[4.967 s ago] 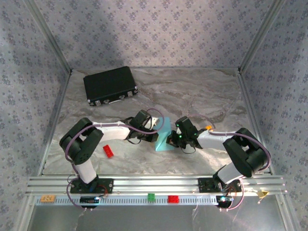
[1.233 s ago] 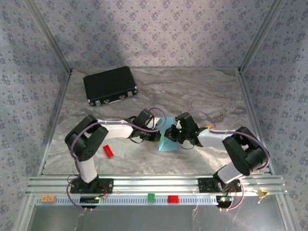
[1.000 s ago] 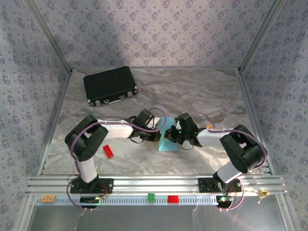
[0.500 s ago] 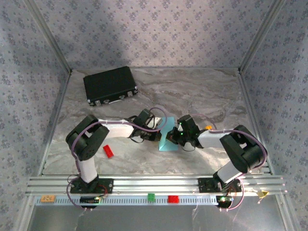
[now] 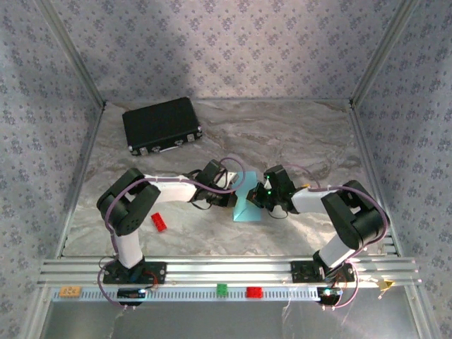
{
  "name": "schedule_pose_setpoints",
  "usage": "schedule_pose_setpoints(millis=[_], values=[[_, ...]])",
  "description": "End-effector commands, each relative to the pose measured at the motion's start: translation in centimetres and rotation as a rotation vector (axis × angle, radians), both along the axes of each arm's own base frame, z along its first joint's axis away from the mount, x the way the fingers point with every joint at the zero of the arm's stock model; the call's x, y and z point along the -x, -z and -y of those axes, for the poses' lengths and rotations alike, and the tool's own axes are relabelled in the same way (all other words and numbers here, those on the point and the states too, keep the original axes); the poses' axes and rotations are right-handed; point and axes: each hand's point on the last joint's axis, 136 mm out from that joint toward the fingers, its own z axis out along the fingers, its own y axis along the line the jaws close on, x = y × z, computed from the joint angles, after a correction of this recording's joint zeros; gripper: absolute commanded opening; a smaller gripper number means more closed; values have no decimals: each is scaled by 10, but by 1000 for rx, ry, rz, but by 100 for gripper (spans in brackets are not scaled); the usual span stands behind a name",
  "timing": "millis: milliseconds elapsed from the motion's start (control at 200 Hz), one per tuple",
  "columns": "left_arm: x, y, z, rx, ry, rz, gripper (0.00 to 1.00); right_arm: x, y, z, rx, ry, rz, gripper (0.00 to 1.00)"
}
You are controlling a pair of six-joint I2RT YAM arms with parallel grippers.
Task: Fold a paper plane with a square sheet of paper (pick it up from the middle)
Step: Fold the triangle a second time at the center of the table.
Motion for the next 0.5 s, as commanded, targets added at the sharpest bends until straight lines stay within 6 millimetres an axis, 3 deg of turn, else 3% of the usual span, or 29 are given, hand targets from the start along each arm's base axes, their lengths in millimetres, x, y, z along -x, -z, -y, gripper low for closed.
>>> schedule_pose_setpoints(millis=[0, 115, 245, 365, 495], values=[[11, 23, -14, -92, 13, -42, 0, 9, 15, 7, 22, 17, -57, 4], [11, 23, -15, -96, 12, -38, 0, -2, -12, -1, -22, -6, 7, 4], [11, 23, -15, -97, 13, -38, 0, -14, -24, 3, -43, 5, 38, 5], [11, 23, -15, -97, 13, -38, 0, -16, -14, 8, -36, 15, 17, 5], [11, 23, -15, -98, 14, -38, 0, -7, 11, 20, -3, 44, -45, 4]])
